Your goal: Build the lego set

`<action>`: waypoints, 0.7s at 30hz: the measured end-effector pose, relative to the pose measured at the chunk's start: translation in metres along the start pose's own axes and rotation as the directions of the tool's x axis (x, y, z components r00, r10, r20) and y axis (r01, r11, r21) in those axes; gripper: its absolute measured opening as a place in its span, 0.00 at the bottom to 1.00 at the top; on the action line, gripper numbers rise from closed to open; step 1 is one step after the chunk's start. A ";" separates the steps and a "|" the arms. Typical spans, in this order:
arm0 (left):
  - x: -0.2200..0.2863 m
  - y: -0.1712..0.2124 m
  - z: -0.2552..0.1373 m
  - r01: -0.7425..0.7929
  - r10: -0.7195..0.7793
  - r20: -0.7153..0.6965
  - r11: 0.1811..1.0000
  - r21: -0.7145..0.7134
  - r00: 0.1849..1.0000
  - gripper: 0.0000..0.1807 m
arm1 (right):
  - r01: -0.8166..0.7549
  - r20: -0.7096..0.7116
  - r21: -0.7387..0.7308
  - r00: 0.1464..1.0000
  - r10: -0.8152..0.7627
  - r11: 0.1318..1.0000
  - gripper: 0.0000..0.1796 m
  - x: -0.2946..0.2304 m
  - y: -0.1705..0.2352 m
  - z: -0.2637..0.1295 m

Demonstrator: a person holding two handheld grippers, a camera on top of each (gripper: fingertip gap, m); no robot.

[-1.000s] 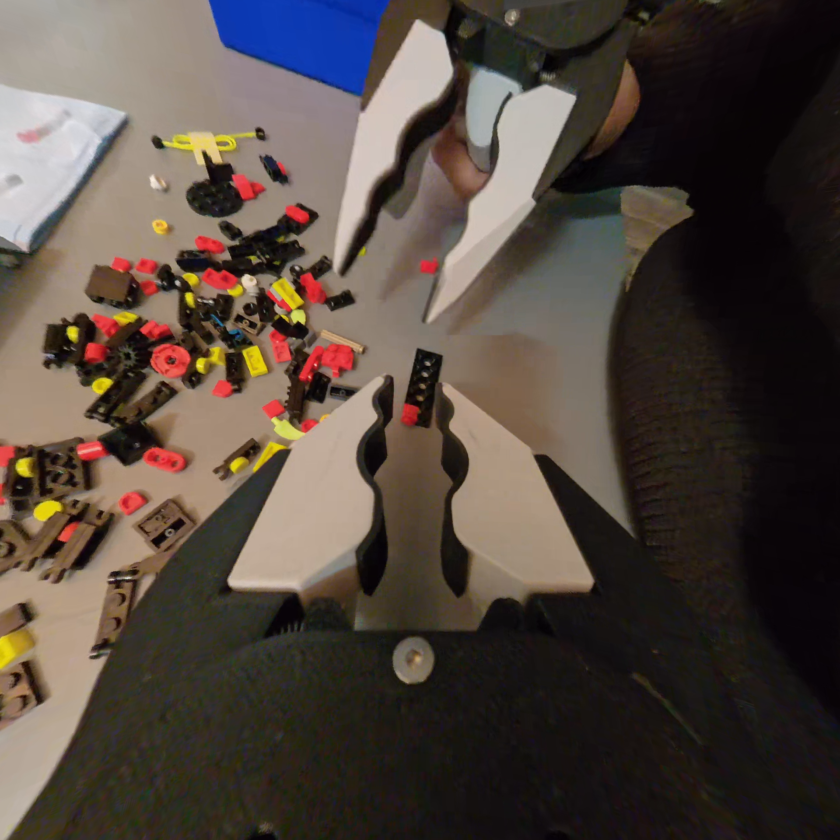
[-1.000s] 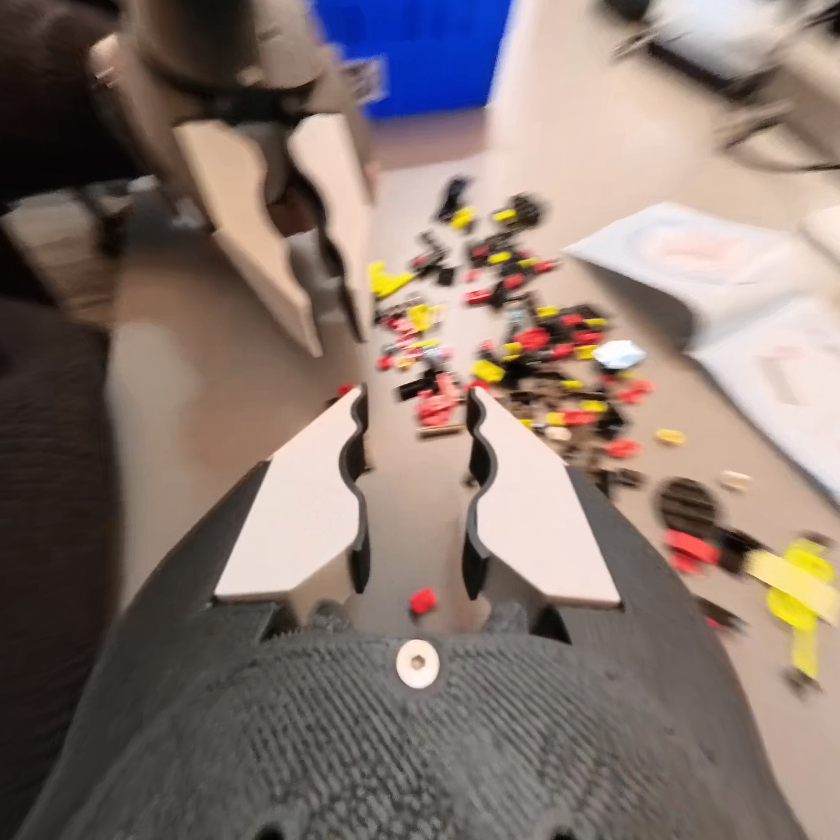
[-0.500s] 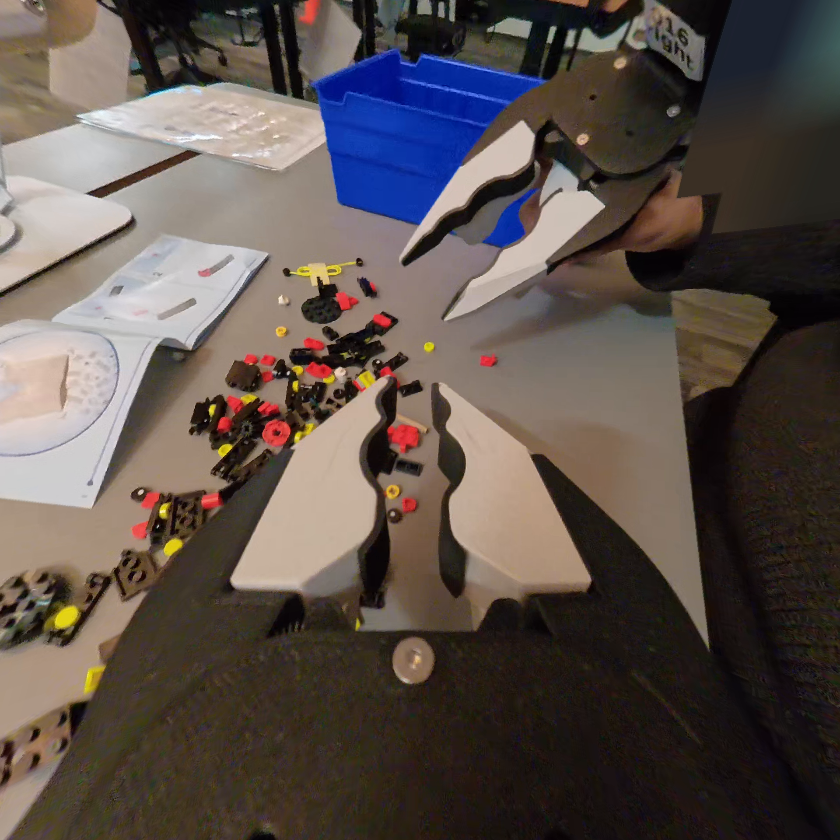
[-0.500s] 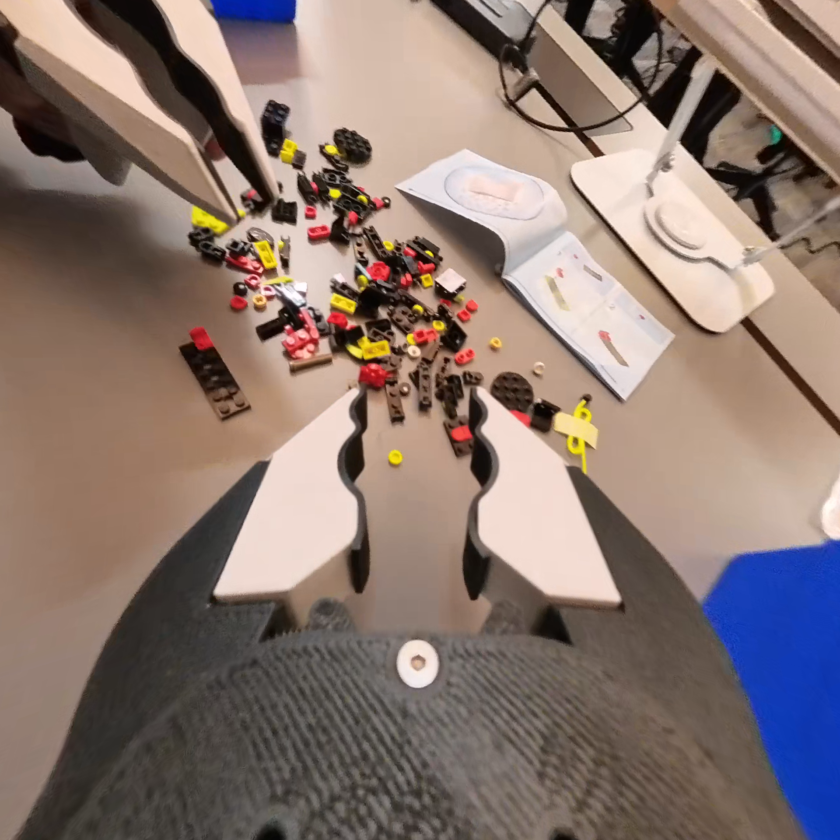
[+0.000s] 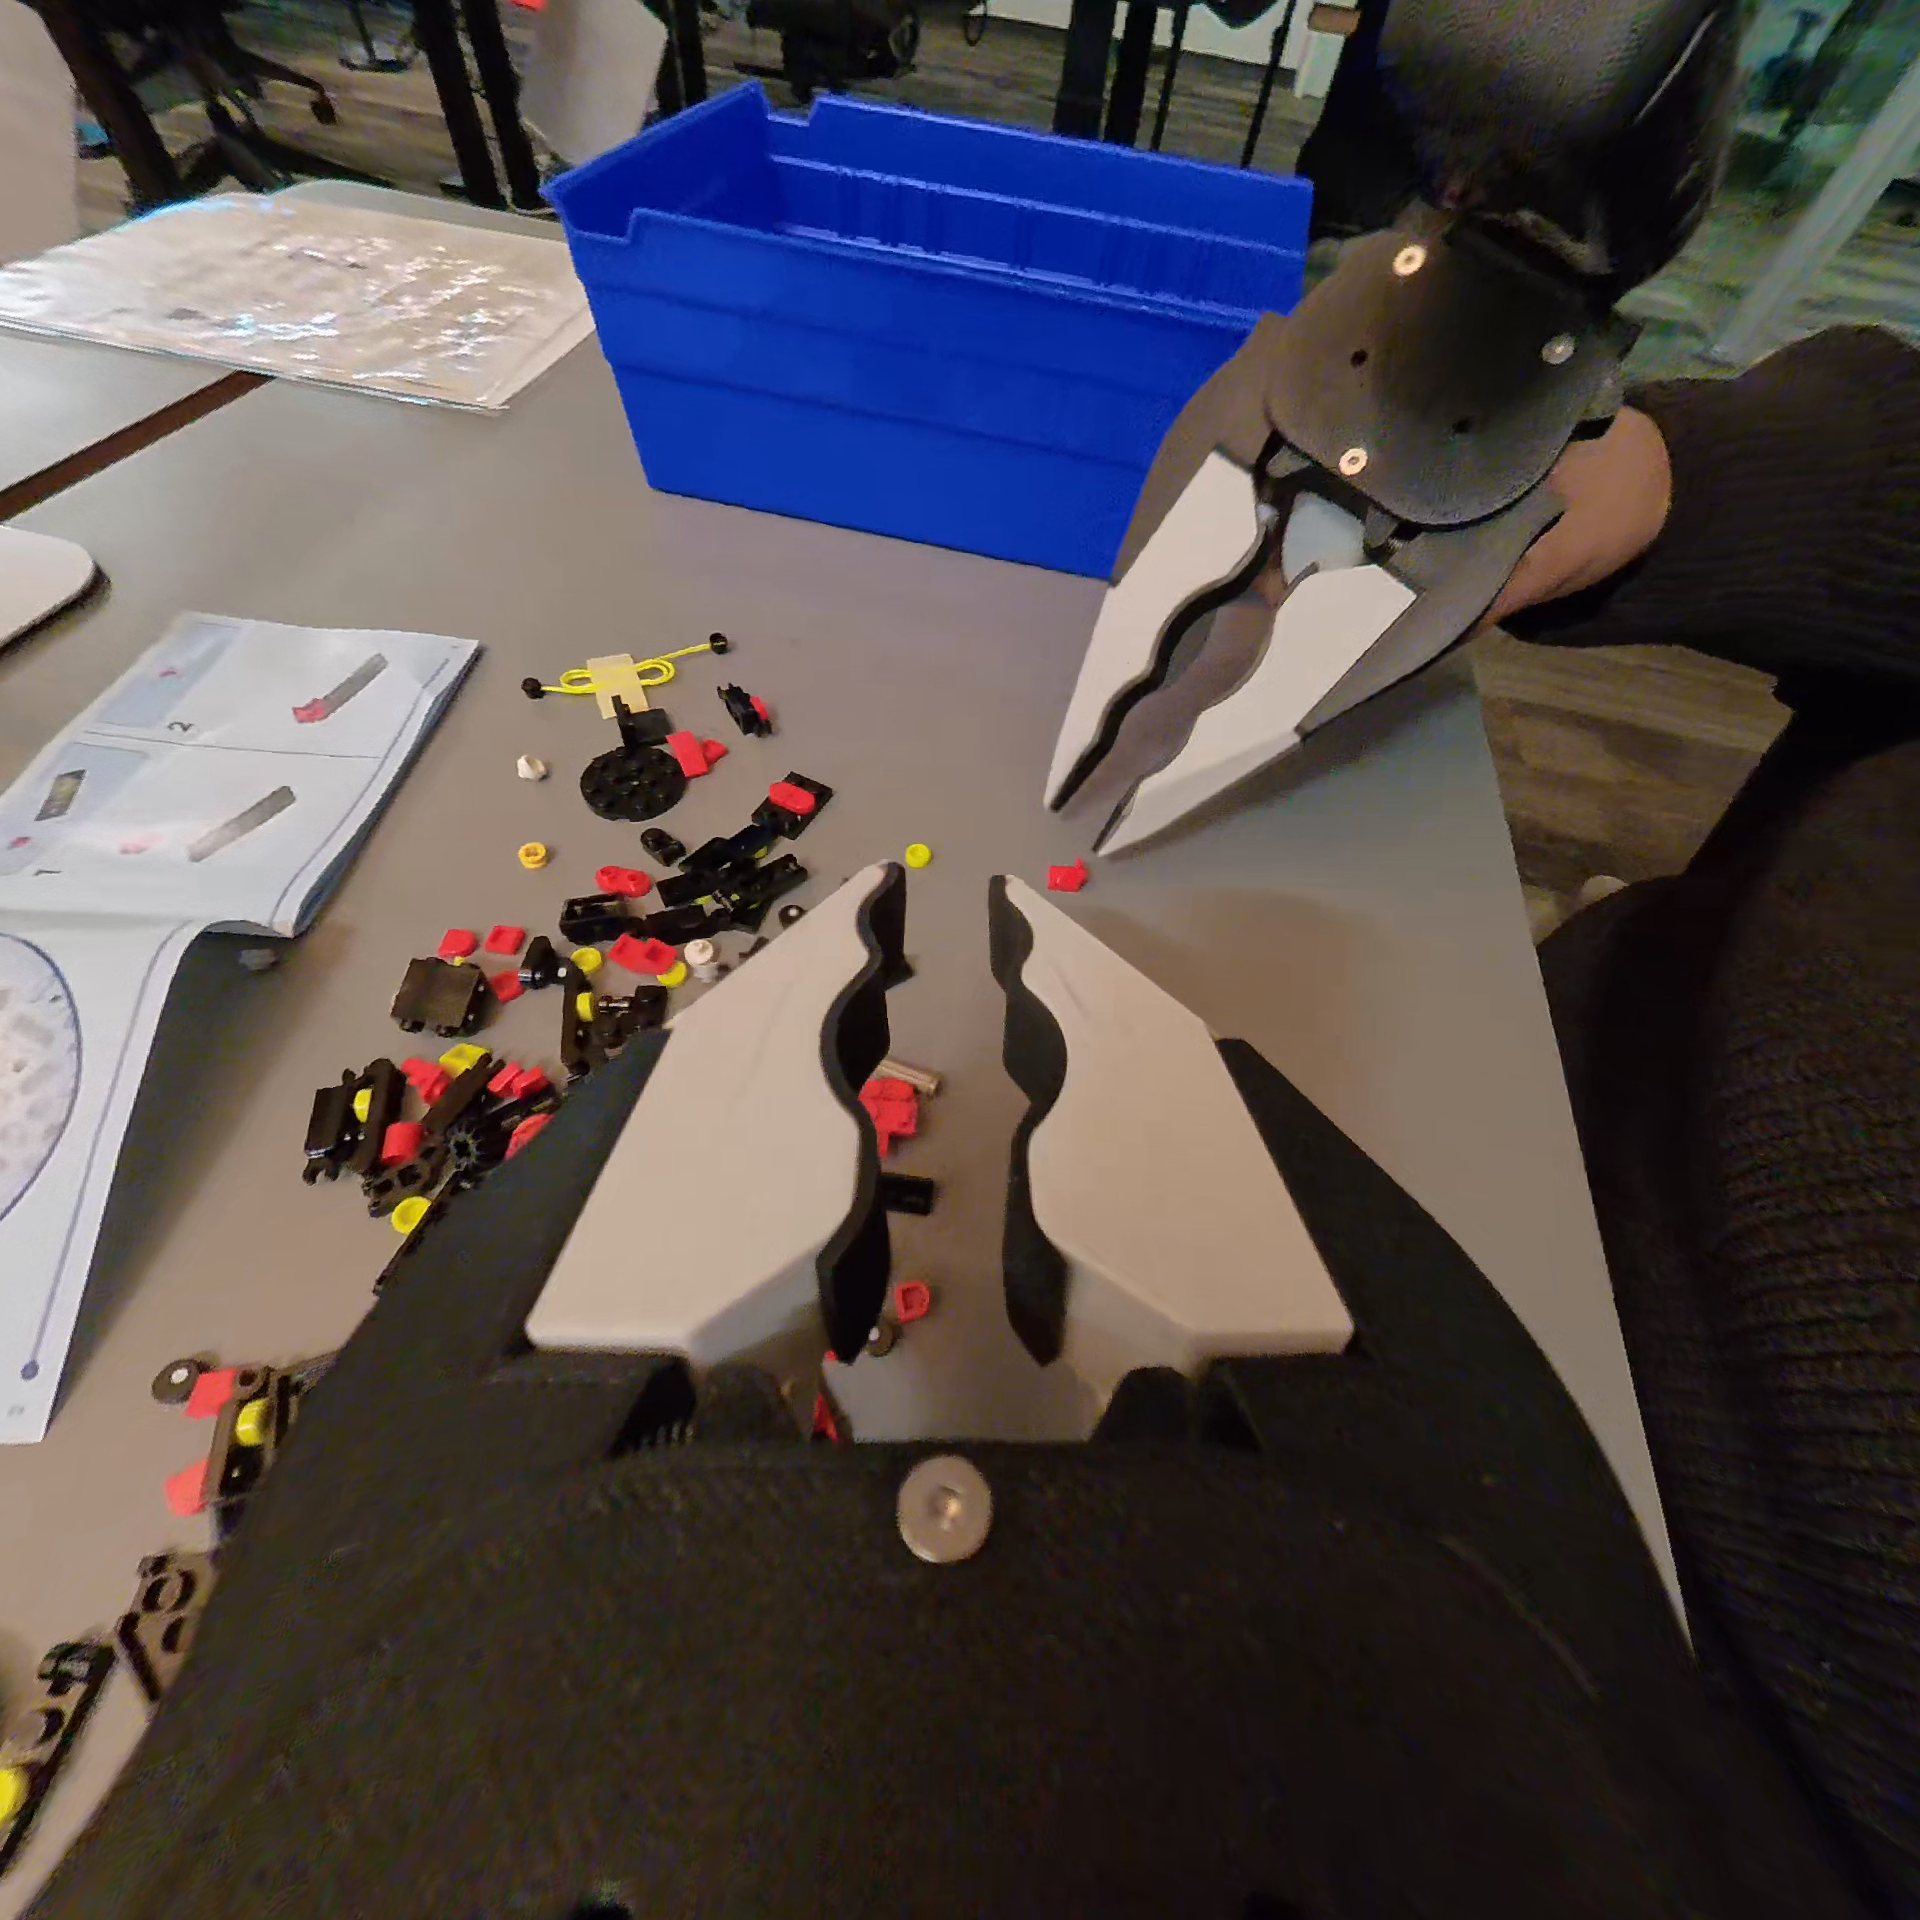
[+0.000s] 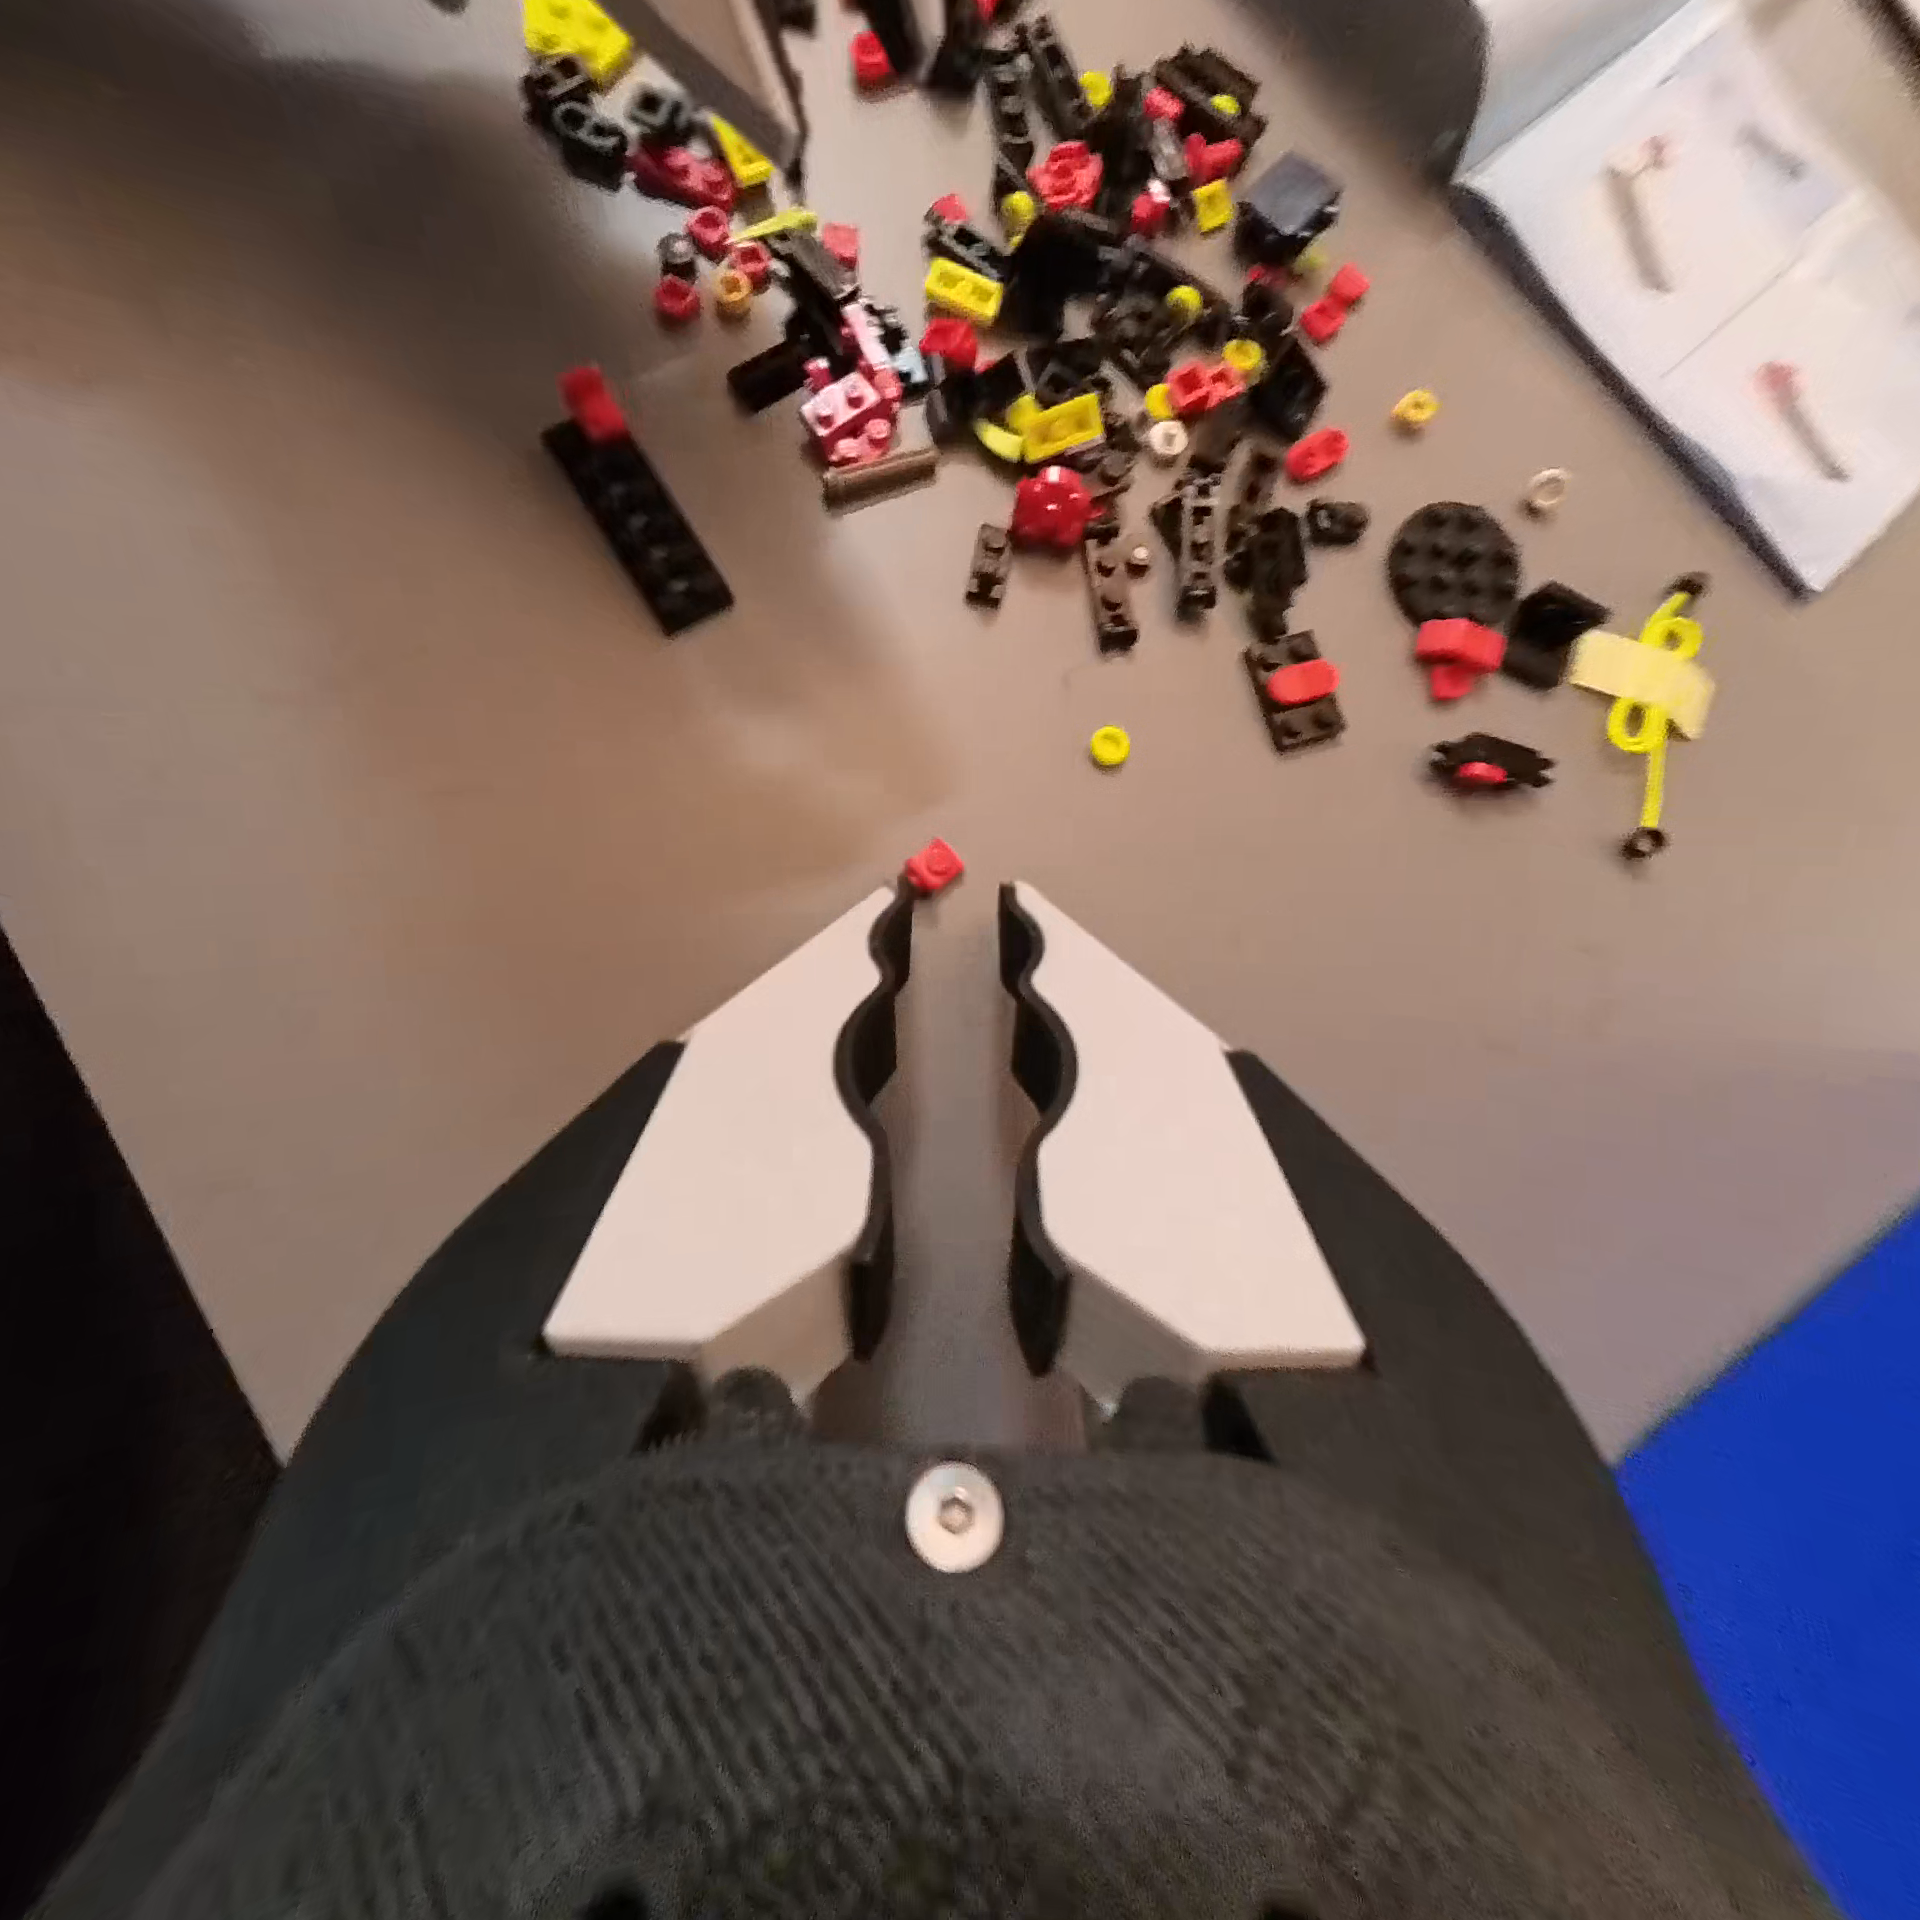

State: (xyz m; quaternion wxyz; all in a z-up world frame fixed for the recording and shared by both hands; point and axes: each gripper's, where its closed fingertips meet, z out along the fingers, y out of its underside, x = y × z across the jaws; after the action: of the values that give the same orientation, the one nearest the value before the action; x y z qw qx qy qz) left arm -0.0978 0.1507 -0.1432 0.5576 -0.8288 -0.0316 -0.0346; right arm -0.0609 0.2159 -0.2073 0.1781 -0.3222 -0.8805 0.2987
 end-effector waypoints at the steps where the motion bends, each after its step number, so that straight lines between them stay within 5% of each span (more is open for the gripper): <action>1: 0.001 0.001 0.000 0.004 -0.004 -0.005 1.000 -0.006 1.000 0.08 | 0.013 0.028 0.004 1.000 -0.013 1.000 0.08 -0.003 0.000 0.002; 13: 0.003 0.021 -0.008 0.016 -0.015 0.018 0.997 -0.072 1.000 0.08 | 0.100 0.108 0.048 0.989 -0.105 0.994 0.00 -0.008 -0.017 0.012; 21: 0.017 0.015 -0.013 -0.149 0.153 0.122 0.988 -0.048 0.981 0.07 | -0.268 0.406 0.381 0.908 0.100 0.885 0.00 -0.030 -0.101 -0.019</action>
State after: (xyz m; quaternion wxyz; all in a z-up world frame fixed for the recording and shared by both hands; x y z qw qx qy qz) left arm -0.0801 0.1332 -0.1507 0.5395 -0.8399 -0.0030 0.0594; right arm -0.0759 0.1411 -0.1322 0.0433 -0.2956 -0.7755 0.5562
